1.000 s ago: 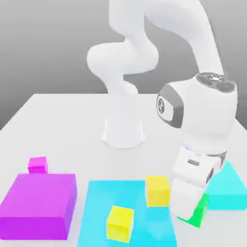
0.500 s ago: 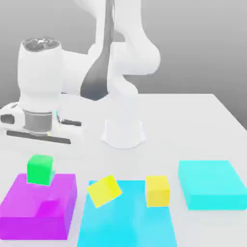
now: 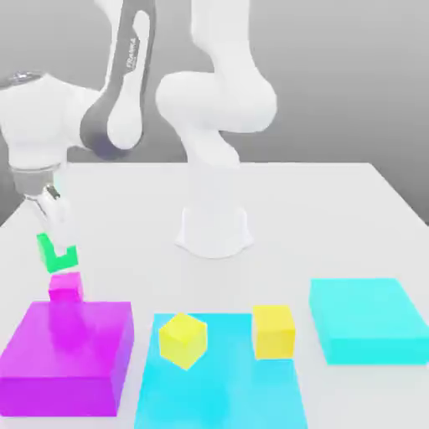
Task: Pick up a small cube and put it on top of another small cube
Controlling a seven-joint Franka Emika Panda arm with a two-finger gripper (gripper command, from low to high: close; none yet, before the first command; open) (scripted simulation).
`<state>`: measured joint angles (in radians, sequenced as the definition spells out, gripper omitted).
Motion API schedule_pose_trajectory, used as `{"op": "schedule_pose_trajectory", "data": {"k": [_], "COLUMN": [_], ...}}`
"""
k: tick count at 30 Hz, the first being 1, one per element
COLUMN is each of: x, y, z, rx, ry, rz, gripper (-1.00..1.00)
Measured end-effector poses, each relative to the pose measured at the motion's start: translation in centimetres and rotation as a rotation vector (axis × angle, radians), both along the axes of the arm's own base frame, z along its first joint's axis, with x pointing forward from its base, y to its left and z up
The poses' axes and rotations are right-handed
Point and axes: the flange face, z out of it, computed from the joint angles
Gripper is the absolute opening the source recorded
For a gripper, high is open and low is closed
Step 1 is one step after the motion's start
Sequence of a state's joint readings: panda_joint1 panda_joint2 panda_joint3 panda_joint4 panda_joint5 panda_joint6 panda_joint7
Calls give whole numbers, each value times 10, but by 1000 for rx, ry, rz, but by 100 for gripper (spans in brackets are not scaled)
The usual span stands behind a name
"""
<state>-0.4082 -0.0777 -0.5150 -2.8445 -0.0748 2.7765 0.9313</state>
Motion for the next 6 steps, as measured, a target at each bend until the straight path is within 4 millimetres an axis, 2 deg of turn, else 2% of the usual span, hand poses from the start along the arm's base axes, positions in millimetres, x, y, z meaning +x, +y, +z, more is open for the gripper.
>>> {"op": "schedule_pose_trajectory", "data": {"k": [3, 4, 6], "x": [-1, -2, -2], "y": [1, 2, 2], "z": [-22, -28, -28], "rx": [-3, -4, -4], "ry": [4, 6, 6], "rz": [1, 1, 1], "gripper": [-100, 100, 100]}}
